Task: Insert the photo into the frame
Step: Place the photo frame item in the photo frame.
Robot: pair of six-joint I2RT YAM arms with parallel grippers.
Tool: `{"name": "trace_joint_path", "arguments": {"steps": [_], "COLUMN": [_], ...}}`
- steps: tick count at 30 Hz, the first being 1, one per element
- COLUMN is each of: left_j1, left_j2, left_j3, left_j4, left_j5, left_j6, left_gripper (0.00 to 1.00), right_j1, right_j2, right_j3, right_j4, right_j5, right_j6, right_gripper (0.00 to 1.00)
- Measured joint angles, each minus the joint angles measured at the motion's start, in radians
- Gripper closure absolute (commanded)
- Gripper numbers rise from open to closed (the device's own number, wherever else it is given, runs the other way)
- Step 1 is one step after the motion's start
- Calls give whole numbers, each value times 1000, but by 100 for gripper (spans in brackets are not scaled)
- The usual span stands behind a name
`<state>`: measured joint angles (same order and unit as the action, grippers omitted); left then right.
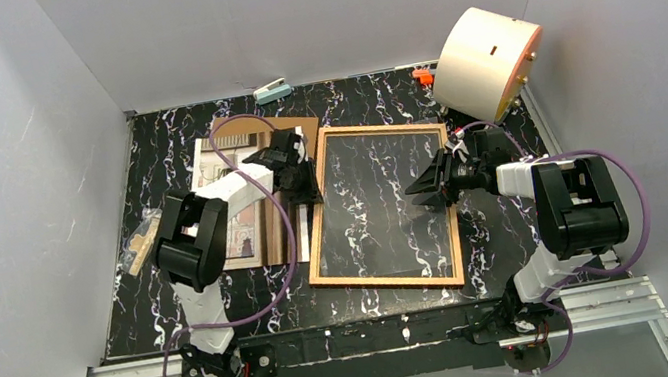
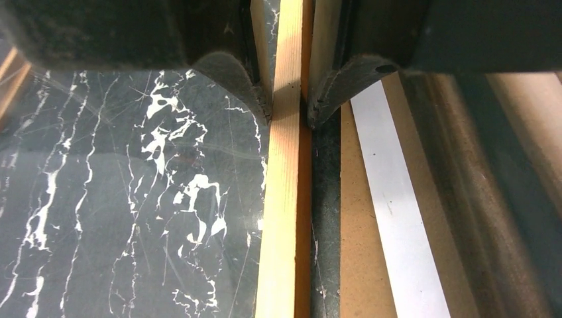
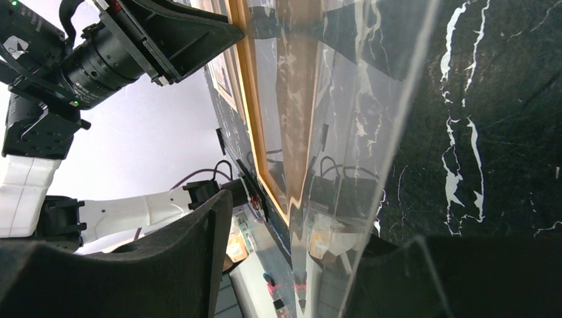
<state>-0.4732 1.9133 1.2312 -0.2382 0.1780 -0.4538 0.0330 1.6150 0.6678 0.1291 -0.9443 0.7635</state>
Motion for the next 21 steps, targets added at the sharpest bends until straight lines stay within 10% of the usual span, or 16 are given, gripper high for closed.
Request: {"name": "trace_joint_path", "arguments": {"steps": [21], "left_j1": [-59], "left_j2": [46], "left_j3": [111], "left_j4": [-144], "left_j5": [-164], "left_j6": [15], "left_gripper": [85], "right_j1": [0], "right_j2": [-30], "right_j3": [26], "right_j4": [-137], "right_j5": [86], "right_j6": [-47], "right_gripper": [30]}}
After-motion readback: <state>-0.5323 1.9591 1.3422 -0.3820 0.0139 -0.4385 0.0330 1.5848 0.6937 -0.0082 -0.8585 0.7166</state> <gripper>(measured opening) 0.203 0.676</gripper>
